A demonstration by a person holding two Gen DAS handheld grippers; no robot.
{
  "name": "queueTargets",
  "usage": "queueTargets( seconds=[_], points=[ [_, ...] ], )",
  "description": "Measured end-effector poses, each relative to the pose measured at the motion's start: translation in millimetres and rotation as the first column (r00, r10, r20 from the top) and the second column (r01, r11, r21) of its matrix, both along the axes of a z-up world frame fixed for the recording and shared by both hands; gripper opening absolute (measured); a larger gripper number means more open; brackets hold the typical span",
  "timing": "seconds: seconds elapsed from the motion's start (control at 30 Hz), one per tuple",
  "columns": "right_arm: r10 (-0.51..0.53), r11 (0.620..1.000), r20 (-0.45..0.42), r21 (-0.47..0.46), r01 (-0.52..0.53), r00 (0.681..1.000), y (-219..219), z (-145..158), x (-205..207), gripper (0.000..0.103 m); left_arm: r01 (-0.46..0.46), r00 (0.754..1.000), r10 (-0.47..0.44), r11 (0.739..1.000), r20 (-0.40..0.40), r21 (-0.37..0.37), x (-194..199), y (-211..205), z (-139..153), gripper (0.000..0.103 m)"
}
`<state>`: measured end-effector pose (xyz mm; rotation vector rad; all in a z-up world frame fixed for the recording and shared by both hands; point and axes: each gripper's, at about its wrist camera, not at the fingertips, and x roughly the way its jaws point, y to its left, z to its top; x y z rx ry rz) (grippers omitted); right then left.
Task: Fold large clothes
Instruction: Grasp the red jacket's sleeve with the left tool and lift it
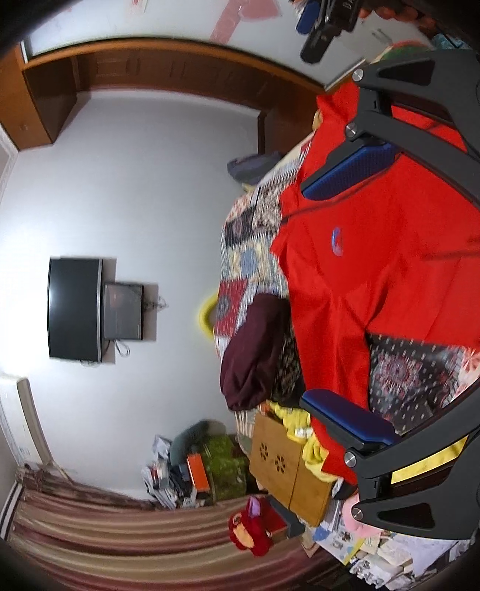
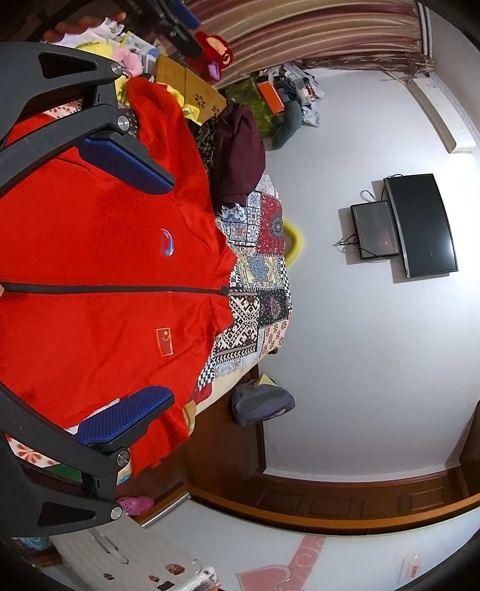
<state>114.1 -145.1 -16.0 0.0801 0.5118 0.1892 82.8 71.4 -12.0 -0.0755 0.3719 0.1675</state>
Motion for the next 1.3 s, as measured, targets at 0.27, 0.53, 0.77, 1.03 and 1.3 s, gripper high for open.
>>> queueTargets(
  seconds=[0.27, 0.53, 0.77, 1.03, 1.3],
  points=[
    [-0.006, 0.997, -0.008, -0.073, 0.005, 1.000, 11.8, -10.8, 49.4, 0.103, -0.100, 0.990, 0.093, 0.993, -0.109, -0.061, 43.6, 91.9, -26.5, 0.103],
    [0.019, 0.989, -0.107, -0.141, -0.034, 0.994, 26.2, -41.1, 96.8, 0.103, -0.181, 0.947, 0.116, 0.963, -0.299, -0.199, 76.5, 199.3, -94.6, 0.103],
    [0.057, 0.992, -0.279, -0.096, -0.087, 0.959, 33.6, -77.9, 134.2, 0.103, -0.242, 0.902, 0.046, 0.878, -0.429, -0.413, 82.5, 269.0, -169.9, 0.103],
    [0.060, 0.987, -0.353, -0.116, -0.107, 0.934, 47.2, -101.5, 157.0, 0.103, -0.394, 0.874, 0.066, 0.675, -0.481, -0.624, 75.7, 342.5, -236.7, 0.103],
    [0.039, 0.986, -0.387, -0.132, -0.098, 0.921, 47.5, -111.4, 167.3, 0.103, -0.427, 0.898, 0.132, 0.488, -0.419, -0.761, 67.7, 397.8, -268.8, 0.096]
  ],
)
